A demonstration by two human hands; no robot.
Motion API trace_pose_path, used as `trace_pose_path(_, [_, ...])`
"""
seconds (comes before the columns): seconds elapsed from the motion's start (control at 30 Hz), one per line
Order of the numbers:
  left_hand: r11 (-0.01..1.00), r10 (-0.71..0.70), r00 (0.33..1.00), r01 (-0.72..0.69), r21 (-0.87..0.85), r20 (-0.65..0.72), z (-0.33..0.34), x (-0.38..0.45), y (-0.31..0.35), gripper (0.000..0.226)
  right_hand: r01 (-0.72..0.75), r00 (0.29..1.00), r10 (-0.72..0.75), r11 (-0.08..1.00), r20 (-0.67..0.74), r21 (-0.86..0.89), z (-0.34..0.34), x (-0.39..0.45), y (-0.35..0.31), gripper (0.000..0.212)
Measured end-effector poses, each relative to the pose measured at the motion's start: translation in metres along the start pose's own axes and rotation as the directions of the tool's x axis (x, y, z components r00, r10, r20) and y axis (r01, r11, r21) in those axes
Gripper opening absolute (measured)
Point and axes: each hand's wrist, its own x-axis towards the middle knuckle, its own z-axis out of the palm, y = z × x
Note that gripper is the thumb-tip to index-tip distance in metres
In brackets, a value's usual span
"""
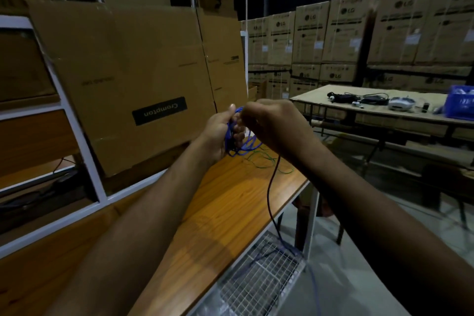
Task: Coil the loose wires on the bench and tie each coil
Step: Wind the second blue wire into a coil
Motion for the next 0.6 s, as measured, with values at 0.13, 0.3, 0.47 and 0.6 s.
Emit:
trace_pose_path(0.13, [0.998, -0.056, 0.995, 0.059, -0.033, 0.088, 0.004, -0.004, 0.002, 0.045, -0.365, 0.93, 0.367, 0.928, -0.003, 0.079, 0.011, 0.015, 0.018, 0.018])
trace_pose_path(0.3, [0.989, -0.12, 0.975, 0.135, -0.065, 0.188, -0.003, -0.004, 0.008, 0.044, -0.495, 0.867, 0.486, 0.863, 0.108, 0.094, 0.024, 0.016, 0.026, 0.023])
trace_pose_path(0.47, [0.994, -0.106, 0.981, 0.104, 0.021, 0.162, -0.009, -0.003, 0.013, 0.047, -0.693, 0.721, 0.51, 0.54, 0.469, 0.477, 0.023, 0.011, 0.031, 0.038])
trace_pose_path(0.6, [0.991, -0.133, 0.981, 0.127, 0.051, 0.142, -0.005, -0.002, 0.011, 0.047, -0.674, 0.727, 0.439, 0.306, 0.529, 0.672, 0.03, 0.0, 0.025, 0.044])
